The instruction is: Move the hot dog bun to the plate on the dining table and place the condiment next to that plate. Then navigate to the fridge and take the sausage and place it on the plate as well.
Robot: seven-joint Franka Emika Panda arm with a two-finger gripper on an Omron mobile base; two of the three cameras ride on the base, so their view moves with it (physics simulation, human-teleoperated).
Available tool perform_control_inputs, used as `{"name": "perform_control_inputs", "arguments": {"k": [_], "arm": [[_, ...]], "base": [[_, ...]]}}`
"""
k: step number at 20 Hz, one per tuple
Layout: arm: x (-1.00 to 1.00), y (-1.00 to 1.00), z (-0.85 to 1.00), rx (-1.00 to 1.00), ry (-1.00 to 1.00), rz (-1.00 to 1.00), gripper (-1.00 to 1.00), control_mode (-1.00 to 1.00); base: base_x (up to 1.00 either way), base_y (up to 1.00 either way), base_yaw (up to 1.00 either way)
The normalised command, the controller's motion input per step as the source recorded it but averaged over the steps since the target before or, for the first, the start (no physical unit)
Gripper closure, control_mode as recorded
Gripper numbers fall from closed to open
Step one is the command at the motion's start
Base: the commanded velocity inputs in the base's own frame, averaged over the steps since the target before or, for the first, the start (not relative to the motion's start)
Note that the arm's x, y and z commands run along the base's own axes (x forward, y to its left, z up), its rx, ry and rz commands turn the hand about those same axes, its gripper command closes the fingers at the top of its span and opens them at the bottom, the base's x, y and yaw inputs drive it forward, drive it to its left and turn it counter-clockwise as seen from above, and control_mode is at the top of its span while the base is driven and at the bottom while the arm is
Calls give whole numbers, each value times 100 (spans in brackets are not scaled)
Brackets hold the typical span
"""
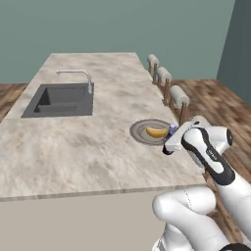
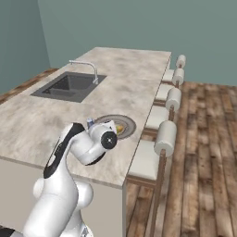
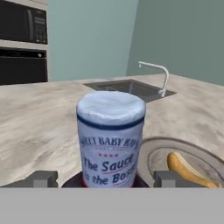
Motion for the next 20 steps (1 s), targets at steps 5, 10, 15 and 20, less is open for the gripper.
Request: {"name": "perform_control_inputs", "arguments": {"k": [5, 10, 15, 20], "arm": [[50, 0, -45, 0, 0, 4, 100, -100], [23, -4, -38, 0, 0, 0, 100, -100], [8, 0, -32, 0, 0, 0, 100, -100], [14, 0, -30, 0, 0, 0, 100, -100]], "base": [[0, 0, 0], [0, 0, 0], [0, 0, 0], [0, 0, 0]]}}
